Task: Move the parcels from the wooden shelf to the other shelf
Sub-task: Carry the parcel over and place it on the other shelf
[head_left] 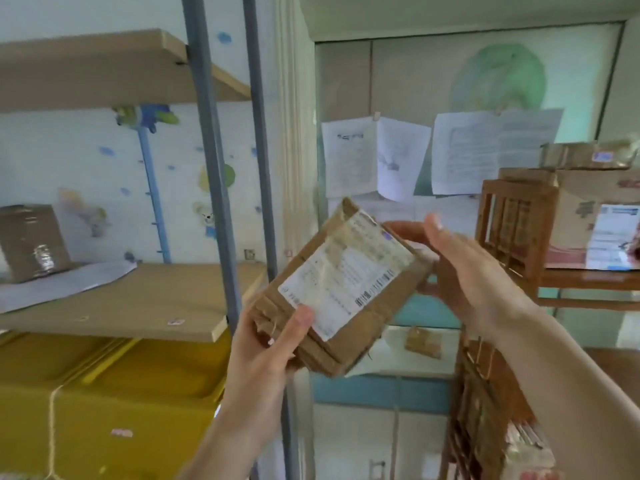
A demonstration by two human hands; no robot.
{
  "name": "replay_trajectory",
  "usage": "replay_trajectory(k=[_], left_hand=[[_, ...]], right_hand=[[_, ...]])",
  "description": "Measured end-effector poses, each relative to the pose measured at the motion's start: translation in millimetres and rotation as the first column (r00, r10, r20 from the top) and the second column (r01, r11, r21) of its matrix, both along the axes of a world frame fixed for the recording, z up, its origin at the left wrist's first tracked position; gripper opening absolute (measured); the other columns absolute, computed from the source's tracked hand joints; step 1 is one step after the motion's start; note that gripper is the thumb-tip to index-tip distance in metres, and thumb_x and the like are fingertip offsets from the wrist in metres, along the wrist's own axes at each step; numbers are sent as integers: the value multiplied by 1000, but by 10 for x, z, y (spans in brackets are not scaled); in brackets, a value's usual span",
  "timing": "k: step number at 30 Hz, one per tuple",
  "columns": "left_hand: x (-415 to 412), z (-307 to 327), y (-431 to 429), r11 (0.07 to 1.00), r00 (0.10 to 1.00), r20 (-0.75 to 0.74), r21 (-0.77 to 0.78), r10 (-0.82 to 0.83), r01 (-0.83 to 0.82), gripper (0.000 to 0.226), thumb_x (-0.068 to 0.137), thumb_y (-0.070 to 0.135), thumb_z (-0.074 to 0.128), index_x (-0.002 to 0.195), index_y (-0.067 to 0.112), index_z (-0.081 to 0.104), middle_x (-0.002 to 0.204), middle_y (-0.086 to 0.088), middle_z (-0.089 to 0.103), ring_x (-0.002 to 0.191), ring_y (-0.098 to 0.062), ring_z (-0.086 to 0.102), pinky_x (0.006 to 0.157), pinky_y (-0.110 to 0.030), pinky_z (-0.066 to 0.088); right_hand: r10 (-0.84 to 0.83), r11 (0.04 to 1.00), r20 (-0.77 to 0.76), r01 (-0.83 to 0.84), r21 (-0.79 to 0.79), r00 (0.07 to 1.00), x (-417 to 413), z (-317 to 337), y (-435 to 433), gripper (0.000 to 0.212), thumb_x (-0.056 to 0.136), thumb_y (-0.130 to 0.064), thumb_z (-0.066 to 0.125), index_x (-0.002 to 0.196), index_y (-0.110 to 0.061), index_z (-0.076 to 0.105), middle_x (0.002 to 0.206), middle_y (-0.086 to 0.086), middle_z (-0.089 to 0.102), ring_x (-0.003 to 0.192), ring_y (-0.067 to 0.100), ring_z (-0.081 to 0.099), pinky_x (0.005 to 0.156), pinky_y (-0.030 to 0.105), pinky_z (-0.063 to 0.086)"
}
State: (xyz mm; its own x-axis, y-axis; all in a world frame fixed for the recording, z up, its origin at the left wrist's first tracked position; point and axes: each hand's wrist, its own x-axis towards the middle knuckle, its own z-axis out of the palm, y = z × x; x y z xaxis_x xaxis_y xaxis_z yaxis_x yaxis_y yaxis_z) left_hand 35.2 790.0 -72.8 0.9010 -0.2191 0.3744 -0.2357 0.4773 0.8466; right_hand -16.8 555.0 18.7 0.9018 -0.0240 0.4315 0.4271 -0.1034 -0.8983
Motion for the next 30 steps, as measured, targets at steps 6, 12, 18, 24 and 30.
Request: replay_trajectory(k=[6, 12, 18, 24, 30], left_hand=[[-12, -72, 207, 999, 999, -23, 5, 44, -44, 60, 72, 41, 85, 117, 16, 55, 117, -18, 76, 105, -36, 77, 82, -49, 64], [109, 37, 347, 997, 999, -10, -60, -43, 43, 76, 68, 44, 93, 122, 11, 50, 121, -20, 76, 110, -35, 75, 81, -37, 63], [239, 99, 524, 983, 962, 212, -26, -172, 182, 114, 73, 44, 90, 153, 66, 11, 149, -10, 61, 128, -36, 65, 92, -52, 58], [485, 434, 1053, 974, 937, 281, 28, 207, -223, 62, 85, 26, 77, 141, 25, 51, 111, -14, 73, 90, -25, 78, 72, -37, 63], [693, 457, 1524, 901, 869, 303, 71, 390, -429, 59, 86, 33, 79, 134, 23, 47, 116, -10, 78, 100, -27, 80, 80, -40, 66]], right_hand=[[-161, 946, 10, 152, 286, 987, 304, -283, 684, 78, 54, -36, 94, 122, -25, 58, 122, 20, 71, 99, 31, 76, 85, 52, 61], [-156, 975, 104, 136, 175, 982, 509, -301, 693, 39, 73, -34, 83, 104, -15, 71, 117, 12, 76, 109, 40, 71, 89, 54, 59], [245, 948, 69, -254, 192, 967, 699, -510, 755, 85, 63, -53, 90, 139, -28, 61, 135, 13, 69, 116, 25, 69, 88, 38, 56], [390, 855, -76, -331, 399, 917, 989, -379, 1026, 74, 88, -71, 43, 137, -22, 68, 139, 11, 69, 127, 29, 66, 98, 44, 57], [336, 892, 69, -341, 298, 939, 1151, -326, 1522, 104, 62, -74, 79, 148, -25, 47, 140, 20, 64, 118, 42, 67, 102, 59, 50]])
